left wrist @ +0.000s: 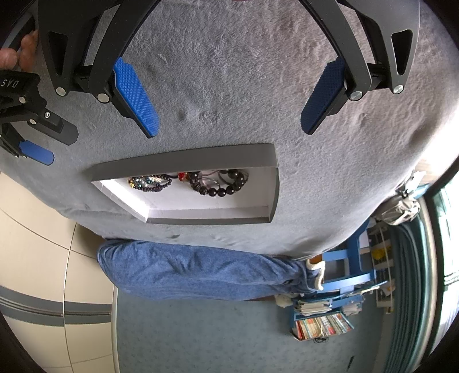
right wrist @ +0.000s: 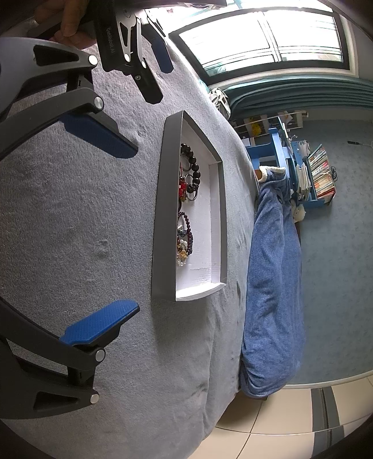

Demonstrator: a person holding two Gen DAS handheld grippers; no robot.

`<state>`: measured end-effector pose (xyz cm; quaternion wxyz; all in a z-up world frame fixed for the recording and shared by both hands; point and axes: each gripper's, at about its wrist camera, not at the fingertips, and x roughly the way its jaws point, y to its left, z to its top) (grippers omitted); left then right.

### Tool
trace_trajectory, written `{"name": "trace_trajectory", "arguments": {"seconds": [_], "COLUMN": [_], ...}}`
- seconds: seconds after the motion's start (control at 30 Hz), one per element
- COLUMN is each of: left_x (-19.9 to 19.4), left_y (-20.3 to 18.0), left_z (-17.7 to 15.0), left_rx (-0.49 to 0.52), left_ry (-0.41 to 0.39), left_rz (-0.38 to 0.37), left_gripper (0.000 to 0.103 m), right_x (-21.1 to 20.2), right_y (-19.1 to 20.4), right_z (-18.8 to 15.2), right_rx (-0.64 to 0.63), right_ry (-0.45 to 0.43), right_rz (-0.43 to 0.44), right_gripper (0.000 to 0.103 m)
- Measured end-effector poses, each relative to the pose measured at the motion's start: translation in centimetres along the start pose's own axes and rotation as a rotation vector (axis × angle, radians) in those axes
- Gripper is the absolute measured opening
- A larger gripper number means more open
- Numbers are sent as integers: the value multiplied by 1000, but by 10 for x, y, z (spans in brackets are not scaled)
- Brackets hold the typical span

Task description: Organize jewelry

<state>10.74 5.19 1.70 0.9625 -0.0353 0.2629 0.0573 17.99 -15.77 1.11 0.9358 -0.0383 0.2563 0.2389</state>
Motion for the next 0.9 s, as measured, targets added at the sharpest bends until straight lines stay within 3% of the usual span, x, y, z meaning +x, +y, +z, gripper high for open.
{"name": "trace_trajectory", "arguments": {"seconds": [0.9], "left_x": [-1], "left_y": [1], "left_z": [-6], "left_rx": [-2], "left_ry": [14], "left_rz": [-2], "left_gripper": [98], "right_x": [0], "right_y": [-1], "right_z": [1], "right_rx": [2], "right_ry": [1], "right_rz": [0], "right_gripper": [97]}}
